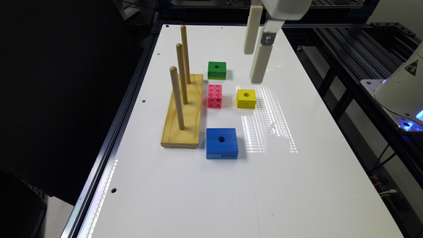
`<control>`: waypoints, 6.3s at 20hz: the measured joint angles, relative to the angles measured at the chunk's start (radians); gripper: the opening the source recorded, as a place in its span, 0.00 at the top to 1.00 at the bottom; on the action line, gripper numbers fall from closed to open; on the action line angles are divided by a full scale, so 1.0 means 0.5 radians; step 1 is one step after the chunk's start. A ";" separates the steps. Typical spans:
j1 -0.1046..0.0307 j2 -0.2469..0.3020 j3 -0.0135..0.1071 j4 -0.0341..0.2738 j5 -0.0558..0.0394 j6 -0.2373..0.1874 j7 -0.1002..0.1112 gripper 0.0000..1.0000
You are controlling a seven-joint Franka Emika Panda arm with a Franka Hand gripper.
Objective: Pick up blue block.
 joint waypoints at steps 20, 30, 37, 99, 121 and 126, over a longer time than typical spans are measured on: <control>-0.002 0.314 -0.001 0.004 -0.001 0.231 0.000 0.00; -0.003 0.460 -0.001 0.022 -0.004 0.377 0.000 0.00; -0.003 0.468 -0.002 0.045 -0.004 0.378 0.000 0.00; 0.000 1.013 -0.004 0.190 -0.019 0.799 0.000 1.00; -0.001 0.677 -0.004 0.185 -0.020 0.449 0.002 1.00; -0.001 0.588 -0.003 0.187 -0.019 0.377 0.004 1.00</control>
